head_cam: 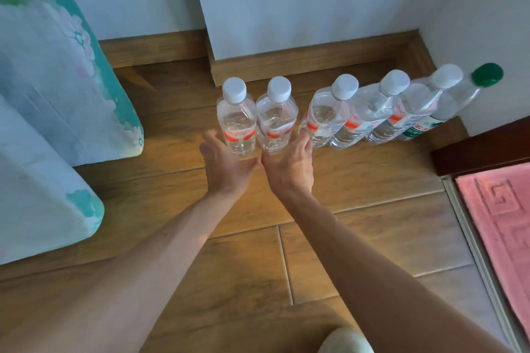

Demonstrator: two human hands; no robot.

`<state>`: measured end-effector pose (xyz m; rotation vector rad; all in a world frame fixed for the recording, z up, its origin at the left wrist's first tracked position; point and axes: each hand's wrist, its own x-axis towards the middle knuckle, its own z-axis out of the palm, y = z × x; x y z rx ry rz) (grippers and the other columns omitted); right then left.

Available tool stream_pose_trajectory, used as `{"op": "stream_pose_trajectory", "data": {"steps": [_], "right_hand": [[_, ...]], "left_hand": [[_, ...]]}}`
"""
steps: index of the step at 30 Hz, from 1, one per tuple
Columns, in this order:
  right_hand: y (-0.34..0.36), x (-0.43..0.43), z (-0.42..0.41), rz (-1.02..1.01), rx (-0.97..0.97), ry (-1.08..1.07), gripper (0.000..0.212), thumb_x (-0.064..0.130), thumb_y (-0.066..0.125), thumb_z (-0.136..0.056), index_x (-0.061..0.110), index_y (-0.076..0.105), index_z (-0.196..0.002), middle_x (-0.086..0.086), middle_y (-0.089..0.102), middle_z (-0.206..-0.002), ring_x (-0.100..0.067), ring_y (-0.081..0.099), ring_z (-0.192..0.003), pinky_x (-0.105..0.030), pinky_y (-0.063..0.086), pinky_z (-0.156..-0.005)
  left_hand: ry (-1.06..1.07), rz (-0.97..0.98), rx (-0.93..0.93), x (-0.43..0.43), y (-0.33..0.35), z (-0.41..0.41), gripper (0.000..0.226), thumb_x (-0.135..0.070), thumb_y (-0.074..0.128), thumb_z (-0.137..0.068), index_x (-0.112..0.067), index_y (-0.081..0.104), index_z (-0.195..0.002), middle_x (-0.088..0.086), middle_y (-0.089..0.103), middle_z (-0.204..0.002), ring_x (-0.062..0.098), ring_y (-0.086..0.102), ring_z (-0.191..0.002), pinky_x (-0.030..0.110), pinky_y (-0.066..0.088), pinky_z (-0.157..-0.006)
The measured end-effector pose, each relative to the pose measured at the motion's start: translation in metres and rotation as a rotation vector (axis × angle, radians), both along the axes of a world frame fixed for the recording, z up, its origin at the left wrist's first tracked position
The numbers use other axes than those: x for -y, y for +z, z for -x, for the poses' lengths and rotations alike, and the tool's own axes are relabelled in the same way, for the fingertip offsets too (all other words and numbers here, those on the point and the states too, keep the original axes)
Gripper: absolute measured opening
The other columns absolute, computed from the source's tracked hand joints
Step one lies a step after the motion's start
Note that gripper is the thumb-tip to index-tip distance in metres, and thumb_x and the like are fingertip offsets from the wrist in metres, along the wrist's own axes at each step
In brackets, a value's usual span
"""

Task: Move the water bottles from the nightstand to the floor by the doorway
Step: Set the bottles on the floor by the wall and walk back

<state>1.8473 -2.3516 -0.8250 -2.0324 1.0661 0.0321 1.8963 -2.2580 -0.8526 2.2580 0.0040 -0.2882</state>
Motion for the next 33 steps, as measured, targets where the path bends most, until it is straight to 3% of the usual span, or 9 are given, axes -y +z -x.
{"op": "stream_pose_trajectory", "data": {"steps": [4,8,13,18,21,26,33], "right_hand": [[0.036,0.001,0.041,0.053,-0.295,0.355,0.061,0.027,0.063,-0.089,0.012,0.028,-0.137,-0.008,0.042,-0.135,-0.030,0.044,-0.125,-0.040,0.042,-0.092],[0.097,-0.003,0.082,0.123,-0.470,0.617,0.065,0.024,0.067,-0.087,0.015,0.028,-0.139,-0.005,0.043,-0.136,-0.029,0.043,-0.125,-0.041,0.046,-0.089],[0.194,-0.018,0.118,0.131,-0.534,0.646,0.070,0.030,0.065,-0.088,0.017,0.024,-0.143,-0.005,0.043,-0.137,-0.030,0.041,-0.128,-0.044,0.046,-0.093],[0.290,-0.031,0.147,0.130,-0.559,0.639,0.072,0.024,0.064,-0.089,0.017,0.022,-0.146,-0.005,0.041,-0.139,-0.028,0.041,-0.128,-0.042,0.046,-0.093],[0.345,-0.040,0.162,0.119,-0.538,0.619,0.064,0.024,0.061,-0.091,0.020,0.023,-0.142,-0.004,0.044,-0.134,-0.026,0.043,-0.124,-0.042,0.047,-0.091],[0.433,-0.056,0.179,0.123,-0.509,0.619,0.062,0.021,0.058,-0.090,0.020,0.023,-0.141,-0.004,0.045,-0.131,-0.026,0.045,-0.120,-0.040,0.046,-0.088],[0.544,-0.081,0.212,0.136,-0.430,0.596,0.064,0.027,0.058,-0.091,0.021,0.022,-0.143,-0.004,0.046,-0.132,-0.028,0.046,-0.119,-0.042,0.045,-0.086]], "left_hand": [[-0.163,-0.253,-0.283,-0.023,0.053,0.020,0.092,-0.031,0.081,-0.074,-0.006,0.024,-0.142,0.018,0.038,-0.137,0.032,0.042,-0.126,0.029,0.036,-0.095],[-0.377,-0.498,-0.315,-0.039,0.126,0.051,0.097,-0.041,0.078,-0.073,-0.010,0.019,-0.144,0.020,0.037,-0.139,0.039,0.043,-0.127,0.044,0.040,-0.104],[-0.689,-0.706,-0.337,-0.040,0.228,0.084,0.096,-0.055,0.069,-0.075,-0.014,0.017,-0.145,0.017,0.035,-0.143,0.039,0.040,-0.130,0.053,0.035,-0.105],[-0.844,-0.696,-0.341,-0.058,0.335,0.105,0.100,-0.051,0.065,-0.083,-0.015,0.004,-0.153,0.018,0.031,-0.147,0.036,0.038,-0.132,0.045,0.040,-0.103],[-0.906,-0.711,-0.296,-0.076,0.401,0.115,0.094,-0.052,0.060,-0.087,-0.011,0.006,-0.153,0.017,0.033,-0.146,0.033,0.039,-0.131,0.041,0.042,-0.103],[-0.925,-0.741,-0.251,-0.104,0.484,0.133,0.084,-0.048,0.060,-0.087,-0.011,0.016,-0.149,0.011,0.038,-0.140,0.028,0.041,-0.125,0.036,0.046,-0.092],[-0.856,-0.716,-0.246,-0.132,0.586,0.162,0.087,-0.047,0.064,-0.087,-0.008,0.018,-0.150,0.016,0.034,-0.144,0.032,0.039,-0.130,0.039,0.044,-0.101]]}}
